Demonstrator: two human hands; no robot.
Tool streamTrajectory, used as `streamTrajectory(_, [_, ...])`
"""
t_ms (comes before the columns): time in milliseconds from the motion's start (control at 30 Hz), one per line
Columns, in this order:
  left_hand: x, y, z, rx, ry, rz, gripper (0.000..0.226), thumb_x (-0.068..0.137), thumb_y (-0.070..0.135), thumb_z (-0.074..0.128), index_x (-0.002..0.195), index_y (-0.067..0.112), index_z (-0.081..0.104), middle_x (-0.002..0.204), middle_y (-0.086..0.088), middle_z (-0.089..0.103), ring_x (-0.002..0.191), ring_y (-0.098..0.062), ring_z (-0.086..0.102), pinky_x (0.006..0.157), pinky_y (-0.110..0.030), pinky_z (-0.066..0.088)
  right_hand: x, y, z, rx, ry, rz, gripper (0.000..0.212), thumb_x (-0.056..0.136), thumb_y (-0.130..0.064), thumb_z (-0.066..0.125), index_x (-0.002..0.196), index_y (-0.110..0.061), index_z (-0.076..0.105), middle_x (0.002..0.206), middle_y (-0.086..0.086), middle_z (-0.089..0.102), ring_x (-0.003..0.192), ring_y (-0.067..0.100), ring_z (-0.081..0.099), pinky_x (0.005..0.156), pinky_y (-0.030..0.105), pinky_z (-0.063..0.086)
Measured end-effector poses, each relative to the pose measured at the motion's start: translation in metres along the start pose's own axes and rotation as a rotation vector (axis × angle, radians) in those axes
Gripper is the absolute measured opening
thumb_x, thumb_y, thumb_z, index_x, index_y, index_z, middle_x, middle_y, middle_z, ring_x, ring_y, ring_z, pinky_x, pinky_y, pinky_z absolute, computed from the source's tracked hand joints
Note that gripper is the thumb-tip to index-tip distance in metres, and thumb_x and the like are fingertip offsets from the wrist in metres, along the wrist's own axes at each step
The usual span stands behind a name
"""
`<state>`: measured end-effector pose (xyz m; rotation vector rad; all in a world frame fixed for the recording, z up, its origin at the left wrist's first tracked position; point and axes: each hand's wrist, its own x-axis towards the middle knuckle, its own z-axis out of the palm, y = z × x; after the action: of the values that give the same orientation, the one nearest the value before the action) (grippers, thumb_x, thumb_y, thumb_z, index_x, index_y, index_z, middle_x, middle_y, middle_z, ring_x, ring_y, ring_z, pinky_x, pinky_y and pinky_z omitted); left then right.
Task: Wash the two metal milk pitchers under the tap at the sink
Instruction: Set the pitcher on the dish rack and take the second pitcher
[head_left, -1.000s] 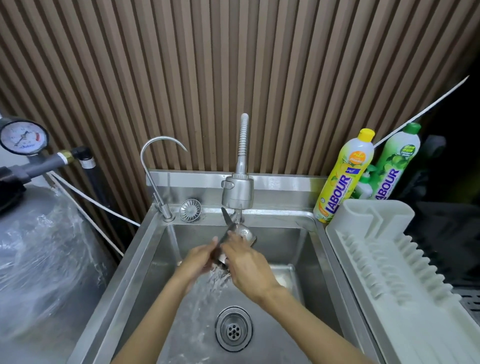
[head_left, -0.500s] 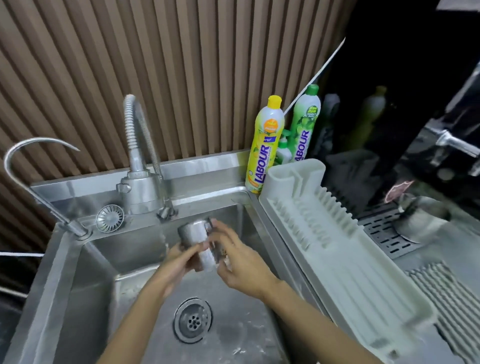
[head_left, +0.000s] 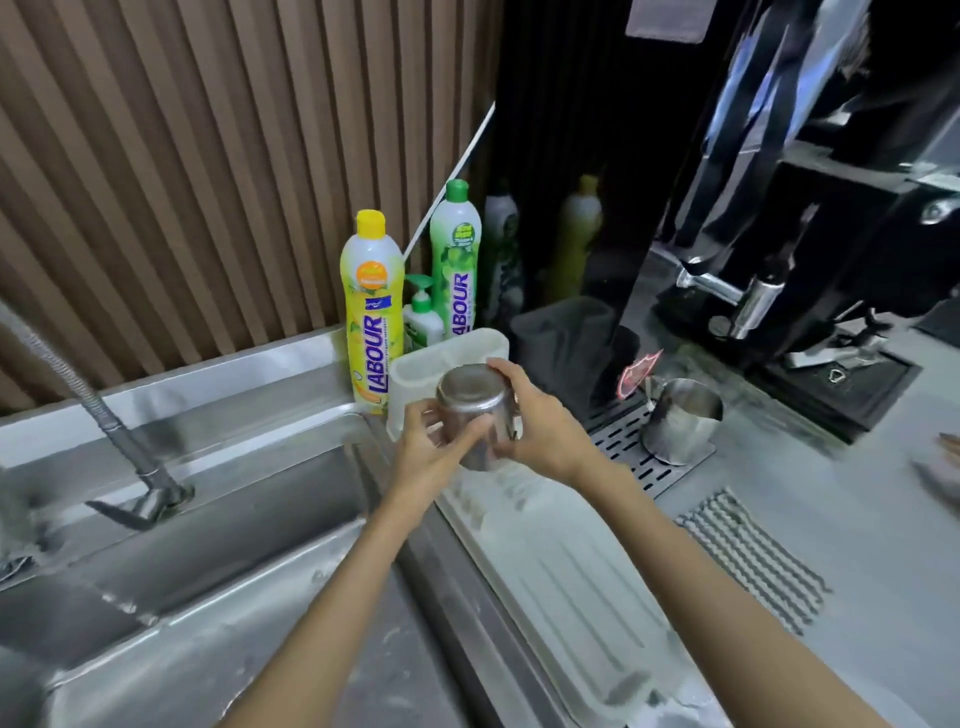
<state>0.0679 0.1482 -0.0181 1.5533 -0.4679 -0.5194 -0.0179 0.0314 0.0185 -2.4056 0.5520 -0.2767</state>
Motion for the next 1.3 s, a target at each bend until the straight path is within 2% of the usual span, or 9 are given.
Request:
streamTrajectory(133, [0.009, -0.011, 0.025, 0.02, -0.079, 0.022, 0.061, 0.088, 0.027, 0.061, 0.141, 0.03, 0.032, 0.118, 0.003, 0.058, 0.113, -0.01, 0.056, 0.093, -0.02, 0.042, 0.009, 0.043, -0.005, 0.027, -0.025, 0.061, 0.104, 0.065, -0.007, 0.077, 0.146, -0.031, 0.015, 0.14, 0.0, 0.046, 0.121, 0.022, 0.05, 0.101, 0.036, 0.042])
streamTrajectory(233, [0.015, -0.023, 0.036, 0.06, -0.115, 0.04, 0.048, 0.09, 0.03, 0.058, 0.132, 0.042, 0.038, 0.122, 0.008, 0.056, 0.117, -0.006, 0.053, 0.1, -0.021, 0.042, 0.016, 0.064, 0.001, 0.05, -0.031, 0.063, 0.097, 0.066, -0.003, 0.074, 0.144, -0.026, 0.022, 0.141, 0.003, 0.044, 0.127, 0.021, 0.045, 0.102, 0.027, 0.036])
streamTrajectory(433, [0.022, -0.047, 0.043, 0.163, -0.059, 0.028, 0.052, 0.091, 0.018, 0.058, 0.14, 0.026, 0.041, 0.124, 0.01, 0.053, 0.115, -0.008, 0.054, 0.084, 0.0, 0.041, 0.026, 0.087, 0.028, 0.163, -0.055, 0.054, 0.094, 0.066, -0.002, 0.076, 0.143, -0.021, 0.026, 0.143, 0.002, 0.04, 0.13, 0.019, 0.042, 0.106, 0.026, 0.034])
streamTrajectory(667, [0.015, -0.052, 0.047, 0.283, -0.055, 0.063, 0.05, 0.084, 0.017, 0.069, 0.129, 0.033, 0.053, 0.119, 0.013, 0.059, 0.109, -0.003, 0.058, 0.097, -0.019, 0.042, 0.017, 0.099, 0.025, 0.24, -0.083, 0.03, 0.088, 0.061, -0.002, 0.078, 0.127, -0.031, 0.027, 0.12, -0.006, 0.051, 0.105, 0.018, 0.057, 0.088, 0.037, 0.051])
streamTrajectory(800, [0.004, -0.049, 0.055, 0.307, 0.037, 0.055, 0.049, 0.084, 0.011, 0.068, 0.128, 0.027, 0.056, 0.122, 0.011, 0.057, 0.111, -0.004, 0.056, 0.094, -0.013, 0.042, 0.017, 0.099, 0.025, 0.208, -0.105, 0.025, 0.087, 0.062, -0.008, 0.077, 0.126, -0.039, 0.026, 0.127, 0.001, 0.049, 0.106, 0.024, 0.057, 0.086, 0.047, 0.051])
streamTrajectory(900, [-0.002, -0.035, 0.069, 0.434, 0.179, 0.192, 0.047, 0.08, -0.001, 0.067, 0.123, 0.018, 0.06, 0.129, -0.006, 0.05, 0.119, -0.014, 0.048, 0.1, -0.008, 0.032, 0.014, 0.097, 0.01, 0.179, -0.175, 0.032, 0.09, 0.069, -0.013, 0.076, 0.139, -0.029, 0.021, 0.136, 0.008, 0.037, 0.12, 0.026, 0.048, 0.099, 0.041, 0.044])
streamTrajectory(1000, [-0.005, -0.007, 0.098, 0.429, 0.242, 0.387, 0.044, 0.072, -0.014, 0.058, 0.107, 0.011, 0.065, 0.114, -0.008, 0.049, 0.109, -0.015, 0.051, 0.087, 0.002, 0.03, 0.007, 0.098, -0.02, 0.174, -0.219, 0.097, 0.082, 0.077, -0.016, 0.072, 0.142, -0.02, 0.023, 0.138, 0.014, 0.036, 0.129, 0.024, 0.04, 0.101, 0.032, 0.039])
streamTrajectory(1133, [-0.003, 0.02, 0.153, 0.489, 0.072, 0.592, 0.034, 0.071, -0.007, 0.052, 0.096, 0.011, 0.067, 0.106, 0.001, 0.051, 0.1, -0.005, 0.05, 0.092, 0.0, 0.027, -0.019, 0.108, -0.08, 0.254, -0.403, 0.228, 0.049, 0.085, -0.018, 0.063, 0.13, -0.016, 0.042, 0.121, 0.008, 0.055, 0.109, 0.017, 0.054, 0.085, 0.025, 0.045])
streamTrajectory(1300, [0.017, 0.025, 0.213, 0.599, -0.345, 0.5, 0.057, 0.076, -0.013, 0.045, 0.128, 0.009, 0.05, 0.136, -0.007, 0.046, 0.127, -0.016, 0.042, 0.1, -0.004, 0.021, -0.058, 0.151, -0.123, 0.361, -0.38, 0.406, 0.032, 0.09, -0.026, 0.057, 0.121, -0.022, 0.049, 0.12, 0.003, 0.063, 0.108, 0.017, 0.063, 0.092, 0.038, 0.05])
